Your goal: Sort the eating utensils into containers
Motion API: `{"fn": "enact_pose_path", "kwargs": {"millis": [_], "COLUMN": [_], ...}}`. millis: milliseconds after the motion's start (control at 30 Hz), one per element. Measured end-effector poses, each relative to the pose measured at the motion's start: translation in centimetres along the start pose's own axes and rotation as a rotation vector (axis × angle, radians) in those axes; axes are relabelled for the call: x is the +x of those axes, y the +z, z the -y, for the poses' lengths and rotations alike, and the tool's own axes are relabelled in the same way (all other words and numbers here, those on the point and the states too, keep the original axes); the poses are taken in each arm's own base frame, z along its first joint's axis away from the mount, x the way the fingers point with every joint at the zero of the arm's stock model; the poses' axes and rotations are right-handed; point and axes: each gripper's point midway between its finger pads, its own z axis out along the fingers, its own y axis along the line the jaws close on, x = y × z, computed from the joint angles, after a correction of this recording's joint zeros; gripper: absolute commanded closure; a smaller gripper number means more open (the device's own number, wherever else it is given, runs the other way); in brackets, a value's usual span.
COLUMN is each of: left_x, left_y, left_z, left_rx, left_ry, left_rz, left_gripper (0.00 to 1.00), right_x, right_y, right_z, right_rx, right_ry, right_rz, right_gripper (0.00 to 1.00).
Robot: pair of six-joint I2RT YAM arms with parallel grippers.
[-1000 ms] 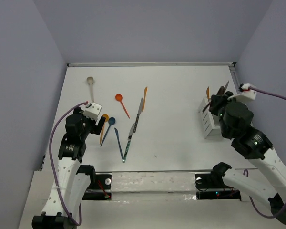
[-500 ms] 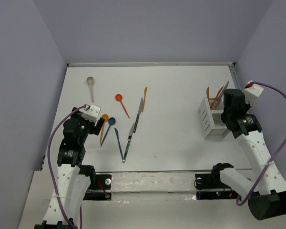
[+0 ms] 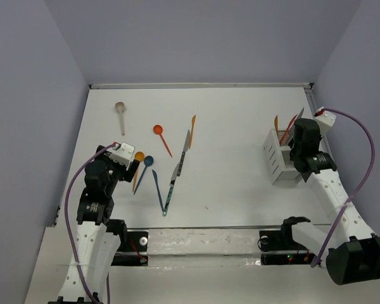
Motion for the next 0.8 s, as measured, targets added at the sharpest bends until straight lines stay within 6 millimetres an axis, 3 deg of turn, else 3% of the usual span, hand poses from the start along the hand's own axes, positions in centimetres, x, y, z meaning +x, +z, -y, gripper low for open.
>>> {"fn": "enact_pose_path", "kwargs": {"millis": [133,200,233,333,400,567,700,800], "left_x": [-0.1,-0.1,-0.1,-0.1,-0.1,-0.1,-0.1,-0.1], "left_y": [-0.1,-0.1,-0.1,-0.1,-0.1,-0.1,-0.1,0.0], "left_z": [-0.1,0.0,-0.1,-0.1,-0.1,-0.1,0.0,0.0], "left_rx": [-0.003,-0.003,-0.003,-0.003,-0.003,-0.003,-0.002,-0.001], "left_ry": [0.001,0.0,0.0,0.001,0.001,0.001,0.001,0.001], "left_rz": [0.006,0.005,0.006,0.005,0.006,0.005,0.005,0.003], "left_gripper": [0.01,0.01,0.01,0.01,0.01,0.01,0.01,0.01], "right_x": [3.4,4.9,5.2,5.3,4.7,2.4,-2.0,-6.4], "right_y": [0.8,0.9,1.0,0.9,0.7,-0.4,-2.4,-4.7], "right_z": [0.9,1.5,1.7,1.9,1.8,1.8,1.0,-0.6], "right_rx": [0.018,0.034,0.04,0.047,0.036,0.011,-0.045,-0.15], "right_ry": [-0.002,0.001,0.003,0.019,0.034,0.072,0.116,0.157], "right_rz": [-0.031,-0.047,-0.05,-0.041,-0.019,0.036,0.103,0.153], "right_gripper": [1.0,0.85,0.62,0.35,0.29,0.27,0.32,0.33]}}
